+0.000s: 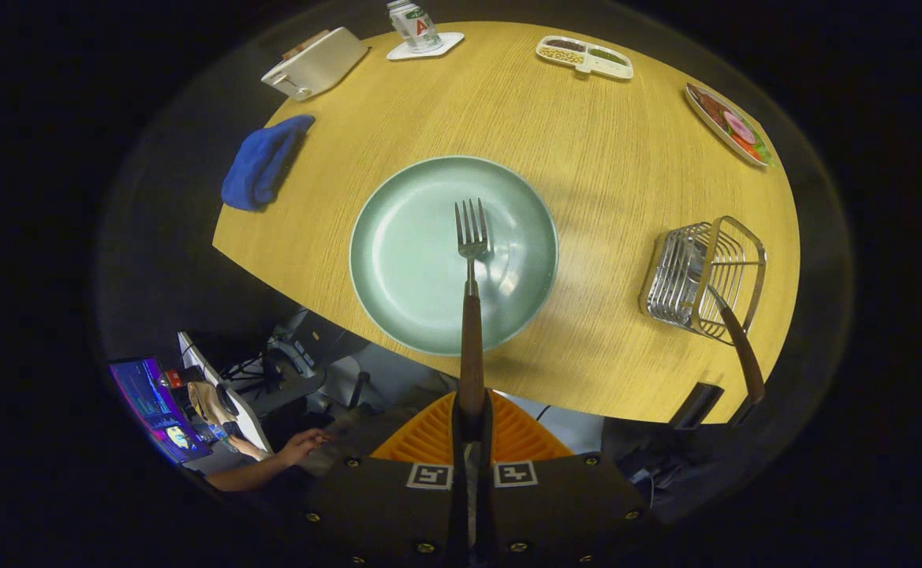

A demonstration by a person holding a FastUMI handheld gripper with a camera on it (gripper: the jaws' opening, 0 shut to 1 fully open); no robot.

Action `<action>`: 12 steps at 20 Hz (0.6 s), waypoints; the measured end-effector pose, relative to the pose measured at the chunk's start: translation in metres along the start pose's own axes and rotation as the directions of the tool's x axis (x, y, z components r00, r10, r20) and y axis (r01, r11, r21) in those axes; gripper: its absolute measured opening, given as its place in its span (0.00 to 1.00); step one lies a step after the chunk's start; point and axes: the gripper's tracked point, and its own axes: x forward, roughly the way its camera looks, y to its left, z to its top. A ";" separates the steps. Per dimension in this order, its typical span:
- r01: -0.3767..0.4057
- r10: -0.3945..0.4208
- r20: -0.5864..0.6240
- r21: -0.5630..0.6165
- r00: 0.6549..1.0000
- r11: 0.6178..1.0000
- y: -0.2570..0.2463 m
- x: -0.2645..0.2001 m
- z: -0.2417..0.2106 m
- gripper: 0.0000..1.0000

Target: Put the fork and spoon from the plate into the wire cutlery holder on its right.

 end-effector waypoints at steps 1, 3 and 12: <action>-0.010 0.009 -0.010 -0.005 1.000 1.000 -0.003 -0.009 -0.006 0.05; 0.023 -0.023 -0.003 -0.022 1.000 0.999 -0.021 -0.026 -0.011 0.05; 0.039 -0.040 0.003 0.074 0.999 0.996 -0.096 -0.099 -0.035 0.05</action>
